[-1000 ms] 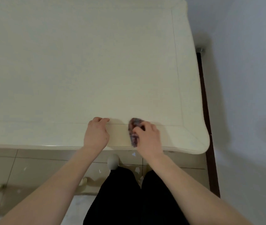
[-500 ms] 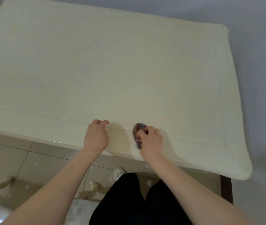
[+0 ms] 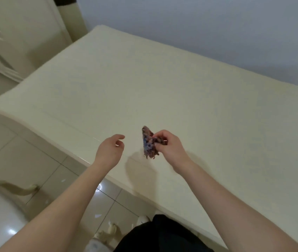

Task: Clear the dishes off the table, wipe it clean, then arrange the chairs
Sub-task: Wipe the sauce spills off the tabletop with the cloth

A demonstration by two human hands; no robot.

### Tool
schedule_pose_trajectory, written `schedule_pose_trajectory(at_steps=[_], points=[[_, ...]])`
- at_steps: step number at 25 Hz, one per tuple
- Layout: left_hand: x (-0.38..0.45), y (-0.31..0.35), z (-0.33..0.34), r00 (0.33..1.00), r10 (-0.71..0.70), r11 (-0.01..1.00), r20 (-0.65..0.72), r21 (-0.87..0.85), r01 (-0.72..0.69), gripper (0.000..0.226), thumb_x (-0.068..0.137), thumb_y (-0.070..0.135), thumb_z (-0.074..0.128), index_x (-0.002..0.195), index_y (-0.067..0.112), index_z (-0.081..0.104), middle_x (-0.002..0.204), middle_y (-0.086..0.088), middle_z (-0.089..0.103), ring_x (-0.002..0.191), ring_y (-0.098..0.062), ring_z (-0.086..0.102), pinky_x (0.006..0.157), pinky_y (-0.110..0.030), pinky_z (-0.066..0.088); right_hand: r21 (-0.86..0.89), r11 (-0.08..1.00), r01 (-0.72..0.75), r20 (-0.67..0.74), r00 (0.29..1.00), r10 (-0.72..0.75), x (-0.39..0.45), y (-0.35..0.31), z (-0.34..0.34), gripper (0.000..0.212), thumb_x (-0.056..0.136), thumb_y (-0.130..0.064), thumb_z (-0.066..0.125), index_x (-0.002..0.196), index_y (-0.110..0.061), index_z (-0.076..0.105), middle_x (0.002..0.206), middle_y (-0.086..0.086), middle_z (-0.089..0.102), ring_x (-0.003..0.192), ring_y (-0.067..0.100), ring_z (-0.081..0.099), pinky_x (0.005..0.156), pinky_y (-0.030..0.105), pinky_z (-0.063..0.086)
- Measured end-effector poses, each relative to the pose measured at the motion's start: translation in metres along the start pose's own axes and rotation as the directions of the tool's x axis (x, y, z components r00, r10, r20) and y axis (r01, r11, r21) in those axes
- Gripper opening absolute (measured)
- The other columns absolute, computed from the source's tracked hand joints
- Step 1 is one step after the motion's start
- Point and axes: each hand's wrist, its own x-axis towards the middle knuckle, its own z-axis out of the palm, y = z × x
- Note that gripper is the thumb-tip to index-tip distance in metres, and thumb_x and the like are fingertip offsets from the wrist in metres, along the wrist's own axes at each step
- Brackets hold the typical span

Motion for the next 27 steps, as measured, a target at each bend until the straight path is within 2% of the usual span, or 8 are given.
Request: schedule_pose_trajectory(at_steps=[2, 4, 8, 14, 18, 22, 25, 27], points=[[0.002, 0.003, -0.019, 0.998, -0.045, 0.997, -0.047, -0.068, 0.042, 0.028, 0.093, 0.015, 0.049, 0.118, 0.022, 0.061, 0.107, -0.003, 0.063, 0.094, -0.019, 0.057, 0.078, -0.027, 0.042, 0.027, 0.999, 0.028, 0.035, 0.999, -0.029, 0.016, -0.015, 0.001, 0.027, 0.079, 0.014, 0.051, 0.087, -0.01, 0.062, 0.075, 0.001, 0.061, 0.061, 0.015, 0.056, 0.06, 0.03, 0.046], [0.007, 0.004, -0.035, 0.994, -0.083, 0.988, -0.075, -0.137, 0.072, 0.026, 0.093, 0.017, 0.051, 0.116, 0.022, 0.062, 0.103, -0.003, 0.062, 0.091, -0.02, 0.057, 0.076, -0.027, 0.043, 0.051, 0.998, 0.039, 0.064, 0.997, -0.042, 0.033, -0.03, 0.008, 0.026, 0.079, 0.013, 0.051, 0.087, -0.01, 0.062, 0.074, -0.001, 0.062, 0.059, 0.015, 0.055, 0.061, 0.034, 0.045], [0.03, -0.006, -0.069, 0.989, -0.116, 0.966, -0.087, -0.241, 0.092, 0.019, 0.091, 0.022, 0.056, 0.107, 0.028, 0.063, 0.096, -0.002, 0.063, 0.096, -0.025, 0.062, 0.09, -0.045, 0.051, 0.068, 0.995, 0.073, 0.113, 0.99, -0.08, 0.064, -0.057, 0.037, 0.025, 0.08, 0.01, 0.054, 0.084, -0.013, 0.064, 0.079, 0.005, 0.062, 0.055, 0.012, 0.055, 0.059, 0.028, 0.044], [0.113, -0.037, -0.146, 0.993, -0.075, 0.926, -0.095, -0.376, 0.034, 0.018, 0.095, 0.022, 0.052, 0.11, 0.021, 0.063, 0.097, -0.005, 0.066, 0.085, -0.018, 0.066, 0.093, -0.044, 0.05, 0.058, 0.994, 0.092, 0.097, 0.99, -0.098, 0.124, -0.092, 0.133, 0.026, 0.08, 0.01, 0.057, 0.083, -0.014, 0.065, 0.075, 0.0, 0.061, 0.058, 0.008, 0.054, 0.055, 0.018, 0.045], [0.193, -0.082, -0.234, 1.0, 0.009, 0.921, -0.025, -0.389, -0.018, 0.019, 0.097, 0.023, 0.05, 0.11, 0.018, 0.063, 0.099, -0.007, 0.066, 0.08, -0.017, 0.064, 0.09, -0.041, 0.049, 0.05, 0.995, 0.09, 0.005, 0.996, -0.091, 0.176, -0.127, 0.233, 0.026, 0.08, 0.009, 0.057, 0.083, -0.016, 0.065, 0.078, 0.003, 0.062, 0.059, 0.011, 0.054, 0.055, 0.02, 0.044], [0.257, -0.123, -0.318, 0.993, 0.07, 0.921, 0.093, -0.389, -0.028, 0.028, 0.097, 0.033, 0.047, 0.115, 0.017, 0.062, 0.104, -0.005, 0.066, 0.084, -0.016, 0.063, 0.088, -0.036, 0.048, 0.046, 0.998, 0.035, -0.064, 0.997, -0.032, 0.209, -0.162, 0.327, 0.026, 0.08, 0.007, 0.058, 0.082, -0.017, 0.066, 0.079, 0.002, 0.062, 0.06, 0.013, 0.054, 0.057, 0.022, 0.044], [0.289, -0.137, -0.358, 0.979, 0.102, 0.903, 0.177, -0.43, -0.017, 0.033, 0.097, 0.039, 0.044, 0.119, 0.019, 0.06, 0.106, -0.001, 0.066, 0.094, -0.017, 0.062, 0.088, -0.034, 0.048, 0.021, 0.999, 0.043, -0.078, 0.996, -0.041, 0.23, -0.186, 0.367, 0.021, 0.082, 0.005, 0.06, 0.086, -0.015, 0.066, 0.079, 0.002, 0.062, 0.064, 0.015, 0.055, 0.061, 0.026, 0.046], [0.308, -0.146, -0.381, 0.975, 0.097, 0.901, 0.2, -0.434, -0.001, 0.036, 0.097, 0.042, 0.044, 0.121, 0.02, 0.058, 0.107, 0.0, 0.066, 0.097, -0.018, 0.062, 0.09, -0.035, 0.047, 0.024, 0.998, 0.057, -0.094, 0.994, -0.055, 0.252, -0.201, 0.389, 0.016, 0.084, 0.001, 0.061, 0.088, -0.014, 0.066, 0.08, 0.003, 0.062, 0.07, 0.017, 0.057, 0.069, 0.034, 0.051]])
